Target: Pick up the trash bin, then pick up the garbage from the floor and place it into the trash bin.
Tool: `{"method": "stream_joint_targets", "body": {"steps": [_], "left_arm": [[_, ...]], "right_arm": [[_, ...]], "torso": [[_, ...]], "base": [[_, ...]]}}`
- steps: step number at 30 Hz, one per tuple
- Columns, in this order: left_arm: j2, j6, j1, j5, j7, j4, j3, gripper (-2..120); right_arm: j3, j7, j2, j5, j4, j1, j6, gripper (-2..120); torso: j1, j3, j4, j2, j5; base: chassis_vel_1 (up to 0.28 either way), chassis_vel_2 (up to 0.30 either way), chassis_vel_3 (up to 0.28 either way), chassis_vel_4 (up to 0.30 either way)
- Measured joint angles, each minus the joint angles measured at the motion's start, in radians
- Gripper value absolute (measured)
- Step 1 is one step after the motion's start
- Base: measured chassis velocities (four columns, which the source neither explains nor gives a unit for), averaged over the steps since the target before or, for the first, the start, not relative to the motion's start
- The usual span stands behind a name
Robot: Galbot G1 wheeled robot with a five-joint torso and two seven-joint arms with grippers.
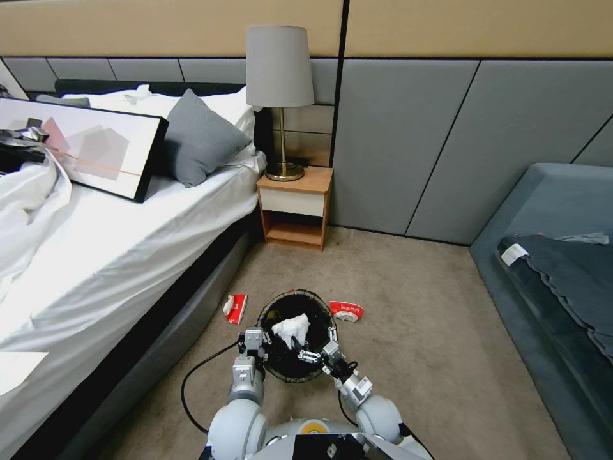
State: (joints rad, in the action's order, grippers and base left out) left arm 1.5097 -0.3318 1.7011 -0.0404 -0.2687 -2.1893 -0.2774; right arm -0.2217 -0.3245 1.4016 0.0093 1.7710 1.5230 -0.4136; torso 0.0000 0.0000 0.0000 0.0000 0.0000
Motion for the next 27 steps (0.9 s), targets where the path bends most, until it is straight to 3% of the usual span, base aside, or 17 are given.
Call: {"method": "stream_joint_targets", "body": {"steps": [21,27], "left_arm": [[0.000,0.002,0.002,0.002,-0.001,-0.009,-0.005,1],[-0.001,0.003,-0.001,0.003,-0.001,0.001,-0.012,1]], "right_arm": [[-0.063,0.041,-0.006,-0.015,0.042,-0.006,-0.002,100],[-0.064,0.061,0.003,-0.044,0.133,0.039,-0.030,100]], "torso": [[0.000,0.000,0.0000,0.000,0.0000],[0.000,0.000,0.0000,0.000,0.0000]], "base": [[0.000,0.000,0.000,0.000],[0.000,0.000,0.000,0.000]]}}
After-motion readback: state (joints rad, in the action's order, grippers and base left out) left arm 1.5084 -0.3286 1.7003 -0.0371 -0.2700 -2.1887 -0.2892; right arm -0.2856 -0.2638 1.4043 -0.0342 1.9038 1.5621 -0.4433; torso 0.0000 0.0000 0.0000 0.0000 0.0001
